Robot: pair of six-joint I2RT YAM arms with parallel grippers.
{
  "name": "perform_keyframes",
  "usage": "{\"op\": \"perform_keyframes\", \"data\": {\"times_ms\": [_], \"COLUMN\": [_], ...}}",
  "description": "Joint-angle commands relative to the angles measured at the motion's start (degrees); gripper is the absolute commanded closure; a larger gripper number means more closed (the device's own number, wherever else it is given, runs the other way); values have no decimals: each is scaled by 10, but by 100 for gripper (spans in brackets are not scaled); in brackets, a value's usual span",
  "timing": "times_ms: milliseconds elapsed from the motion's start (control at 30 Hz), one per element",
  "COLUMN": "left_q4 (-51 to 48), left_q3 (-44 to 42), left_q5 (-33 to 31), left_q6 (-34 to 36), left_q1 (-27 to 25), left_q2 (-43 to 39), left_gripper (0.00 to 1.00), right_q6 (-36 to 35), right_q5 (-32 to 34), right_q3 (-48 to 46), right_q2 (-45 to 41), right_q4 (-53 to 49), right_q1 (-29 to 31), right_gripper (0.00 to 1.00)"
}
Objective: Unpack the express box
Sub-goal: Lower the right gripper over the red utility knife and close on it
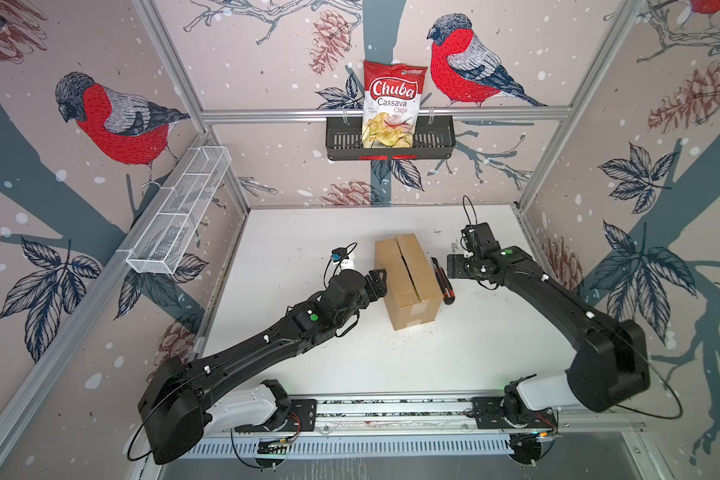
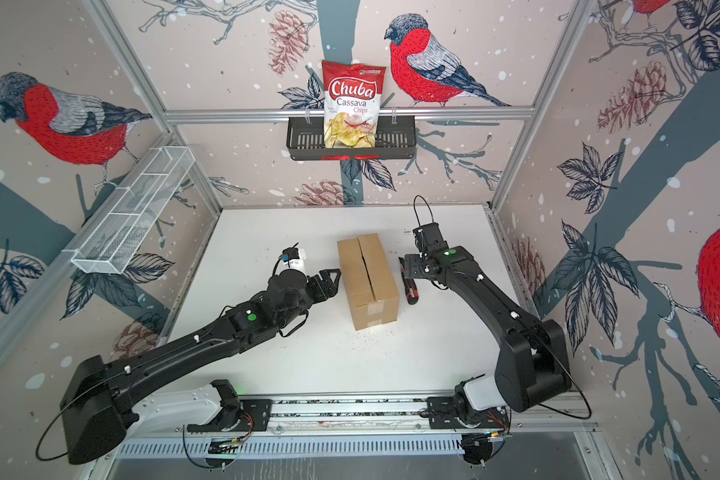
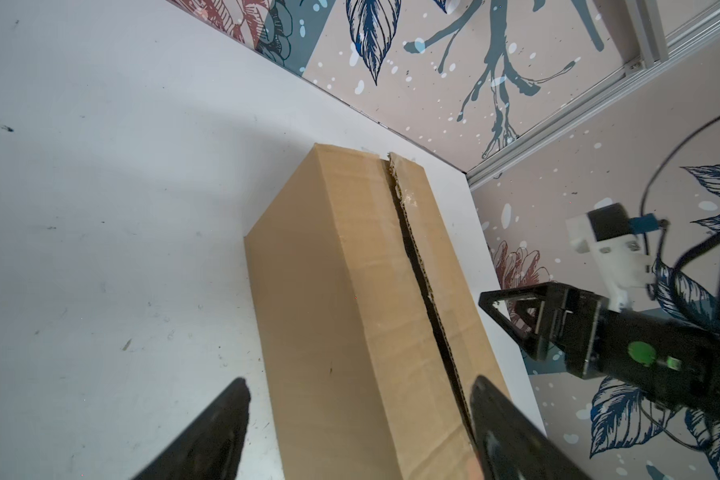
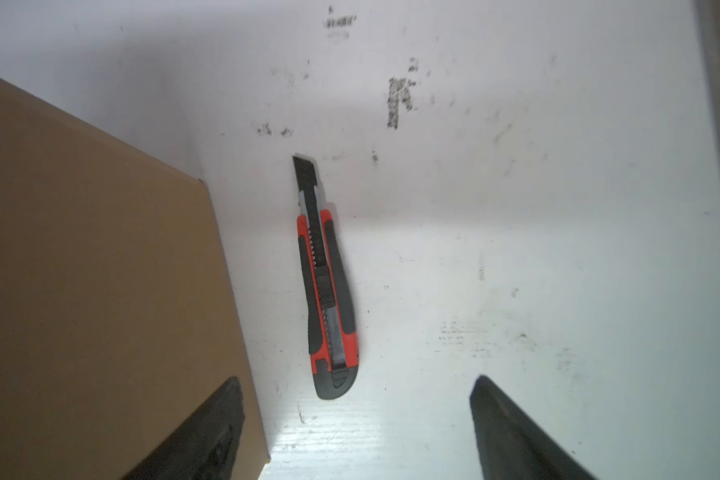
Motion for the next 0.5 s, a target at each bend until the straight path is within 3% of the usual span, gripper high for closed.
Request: {"op": "perform_keyframes", "data": {"times_ms": [0,467], "left_q4": [-11,-36], "left_q3": [12,16], "left_q5": [-9,-18], "left_q6": [7,5], "left_q1": [2,5], "left_q2": [4,-6], "left_gripper": [17,17], "right_q6": [-23,-39], "right_q5": [-64,-75], "right_q3": [-16,-15], "right_q2": [36,181], "right_q4": [55,110], "right_q1": [-6,-6], "right_gripper": [17,31]}}
